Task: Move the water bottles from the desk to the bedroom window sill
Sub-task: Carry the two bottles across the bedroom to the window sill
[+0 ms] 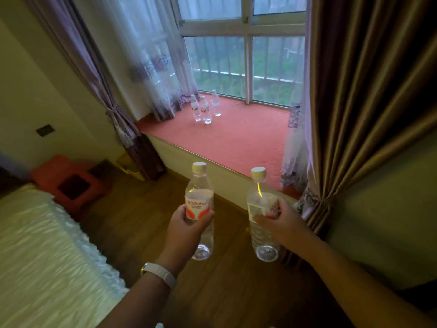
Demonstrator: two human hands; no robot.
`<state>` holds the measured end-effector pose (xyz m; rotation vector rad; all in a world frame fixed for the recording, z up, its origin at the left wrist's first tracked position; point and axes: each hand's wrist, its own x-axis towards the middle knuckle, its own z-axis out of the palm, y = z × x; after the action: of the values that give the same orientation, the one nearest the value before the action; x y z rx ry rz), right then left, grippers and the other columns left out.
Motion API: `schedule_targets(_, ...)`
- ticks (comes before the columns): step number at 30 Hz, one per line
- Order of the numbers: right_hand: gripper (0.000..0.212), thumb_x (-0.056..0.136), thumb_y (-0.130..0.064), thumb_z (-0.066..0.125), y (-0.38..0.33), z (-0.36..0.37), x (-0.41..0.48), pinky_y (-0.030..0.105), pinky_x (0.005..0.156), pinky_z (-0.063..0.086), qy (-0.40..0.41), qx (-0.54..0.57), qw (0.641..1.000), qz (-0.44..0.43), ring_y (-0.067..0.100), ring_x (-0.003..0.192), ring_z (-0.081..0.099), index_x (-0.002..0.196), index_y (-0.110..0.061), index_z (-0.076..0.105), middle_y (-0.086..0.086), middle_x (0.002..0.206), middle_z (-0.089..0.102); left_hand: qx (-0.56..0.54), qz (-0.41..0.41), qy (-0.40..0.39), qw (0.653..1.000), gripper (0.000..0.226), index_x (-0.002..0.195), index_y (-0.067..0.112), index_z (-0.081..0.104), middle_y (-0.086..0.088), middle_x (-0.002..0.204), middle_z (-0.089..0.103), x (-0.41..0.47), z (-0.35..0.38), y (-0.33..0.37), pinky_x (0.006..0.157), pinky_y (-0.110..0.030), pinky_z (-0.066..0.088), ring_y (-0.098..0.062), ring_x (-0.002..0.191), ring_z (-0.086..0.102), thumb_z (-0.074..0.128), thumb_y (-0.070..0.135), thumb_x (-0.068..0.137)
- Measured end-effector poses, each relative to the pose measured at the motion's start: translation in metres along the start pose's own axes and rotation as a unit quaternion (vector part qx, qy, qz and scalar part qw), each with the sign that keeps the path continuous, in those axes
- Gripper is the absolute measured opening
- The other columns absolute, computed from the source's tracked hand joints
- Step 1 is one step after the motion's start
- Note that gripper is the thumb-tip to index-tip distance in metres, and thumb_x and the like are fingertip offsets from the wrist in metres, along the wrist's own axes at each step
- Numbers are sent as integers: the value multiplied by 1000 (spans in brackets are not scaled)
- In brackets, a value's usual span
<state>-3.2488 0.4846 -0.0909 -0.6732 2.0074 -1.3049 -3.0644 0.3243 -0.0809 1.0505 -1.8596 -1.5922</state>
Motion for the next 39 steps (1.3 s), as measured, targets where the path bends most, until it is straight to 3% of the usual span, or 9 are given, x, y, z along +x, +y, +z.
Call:
schedule_targets(9, 42, 78, -41, 79, -23, 32, 98, 38, 76, 59, -83, -4, 997, -5, 16, 91, 69, 110, -32, 54, -1, 101, 69, -25, -39, 104, 994, 28, 107, 29, 61, 3, 102, 72, 64, -30, -3, 70, -25, 55, -11, 91, 71, 75, 29, 83)
schedule_targets(13, 44, 80, -28, 79, -38, 56, 146, 37, 76, 58, -109, 10, 994, 1, 17, 92, 69, 117, -25, 55, 1, 103, 69, -43, -51, 129, 989, 23, 102, 32, 60, 6, 101, 71, 110, -51, -8, 67, -21, 53, -10, 91, 69, 74, 30, 84)
schedule_targets(17, 36, 80, -19, 79, -57, 81, 208, 39, 76, 58, -99, 6, 995, -3, 20, 90, 70, 107, -26, 56, 3, 99, 70, -61, -54, 123, 989, 20, 97, 34, 60, 8, 97, 70, 172, -73, -12, 68, -25, 53, -10, 90, 69, 74, 27, 85)
schedule_targets(23, 31, 82, -7, 76, -111, 133, 300, 19, 61, 50, -81, 9, 997, -9, 10, 78, 68, 106, -16, 59, 4, 92, 69, -72, -65, 107, 990, 24, 102, 30, 62, 2, 101, 72, 277, -131, -14, 81, -40, 59, -18, 94, 70, 76, 30, 83)
schedule_targets(26, 25, 85, -3, 72, -145, 156, 338, 7, 49, 44, -58, 24, 997, -34, -5, 60, 64, 102, -16, 58, 0, 84, 66, -61, -55, 97, 992, 25, 104, 30, 61, 4, 101, 71, 325, -163, -8, 79, -38, 59, -16, 93, 70, 76, 32, 83)
schedule_targets(28, 21, 85, -5, 72, -158, 166, 362, 10, 53, 46, -60, 21, 997, -51, 2, 64, 64, 98, -17, 60, 0, 82, 67, -49, -51, 100, 992, 25, 103, 28, 63, 3, 99, 72, 352, -180, -5, 74, -34, 59, -15, 90, 71, 76, 33, 83)
schedule_targets(32, 26, 82, -17, 77, -178, 185, 403, 34, 74, 56, -60, 20, 997, -47, 17, 83, 70, 104, -21, 63, 2, 91, 73, -55, -46, 110, 991, 22, 101, 28, 65, 3, 96, 74, 389, -204, -1, 76, -36, 60, -14, 86, 73, 77, 32, 82)
schedule_targets(36, 32, 83, -20, 77, -186, 203, 450, 21, 66, 51, -66, 13, 996, -56, 9, 83, 70, 111, -19, 63, -1, 94, 74, -47, -42, 118, 991, 19, 99, 29, 65, 4, 94, 74, 426, -223, 0, 69, -27, 56, -10, 83, 73, 76, 33, 84)
schedule_targets(39, 37, 82, -22, 78, -183, 217, 483, 27, 72, 53, -72, 20, 997, -36, 9, 87, 71, 114, -20, 61, -2, 98, 74, -45, -54, 124, 990, 19, 99, 32, 64, 6, 95, 73, 454, -230, -4, 70, -27, 56, -10, 86, 72, 76, 34, 84)
